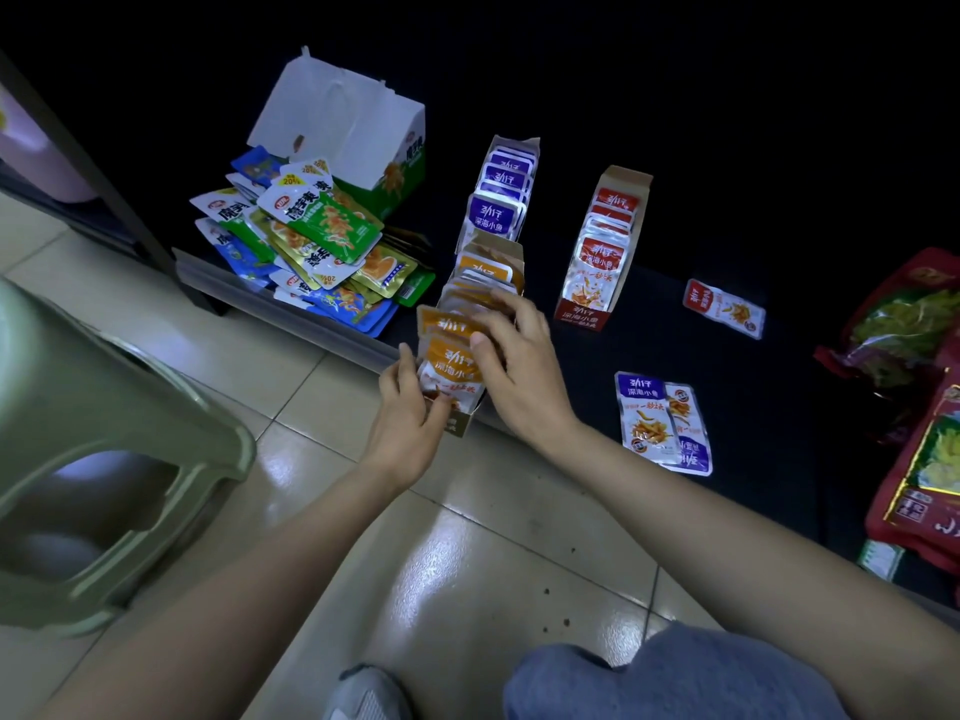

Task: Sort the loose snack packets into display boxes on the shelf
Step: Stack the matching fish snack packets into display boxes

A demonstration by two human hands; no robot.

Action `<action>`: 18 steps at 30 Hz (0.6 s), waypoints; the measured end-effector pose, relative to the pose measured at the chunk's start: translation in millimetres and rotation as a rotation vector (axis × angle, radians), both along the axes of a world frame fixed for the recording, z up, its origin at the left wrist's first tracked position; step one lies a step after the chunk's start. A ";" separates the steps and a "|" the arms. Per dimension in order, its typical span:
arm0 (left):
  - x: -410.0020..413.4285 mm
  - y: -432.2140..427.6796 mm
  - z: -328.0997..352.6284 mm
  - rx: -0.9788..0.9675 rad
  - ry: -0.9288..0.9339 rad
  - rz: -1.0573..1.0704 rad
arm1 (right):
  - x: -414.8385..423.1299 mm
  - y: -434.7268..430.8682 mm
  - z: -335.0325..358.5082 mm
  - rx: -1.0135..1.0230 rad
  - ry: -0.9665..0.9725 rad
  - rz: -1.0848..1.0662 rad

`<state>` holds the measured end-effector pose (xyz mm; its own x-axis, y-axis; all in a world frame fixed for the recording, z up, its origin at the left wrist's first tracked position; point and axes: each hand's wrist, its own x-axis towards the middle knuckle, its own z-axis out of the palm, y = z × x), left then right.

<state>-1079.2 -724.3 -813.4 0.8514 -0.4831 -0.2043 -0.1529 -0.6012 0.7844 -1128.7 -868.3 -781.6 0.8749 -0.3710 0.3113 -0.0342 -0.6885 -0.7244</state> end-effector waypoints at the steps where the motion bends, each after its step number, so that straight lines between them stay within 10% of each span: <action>1: 0.3 -2.2 1.9 0.003 0.015 0.002 | -0.8 -2.7 -0.7 0.072 -0.064 -0.003; 18: 10.4 -4.0 -8.9 -0.161 0.150 0.069 | -25.1 -24.2 -16.0 0.291 0.088 -0.089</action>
<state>-1068.8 -728.2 -822.3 0.8495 -0.4611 -0.2563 0.0104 -0.4712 0.8820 -1153.8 -892.5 -797.6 0.8539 -0.5097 0.1051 -0.1565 -0.4442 -0.8821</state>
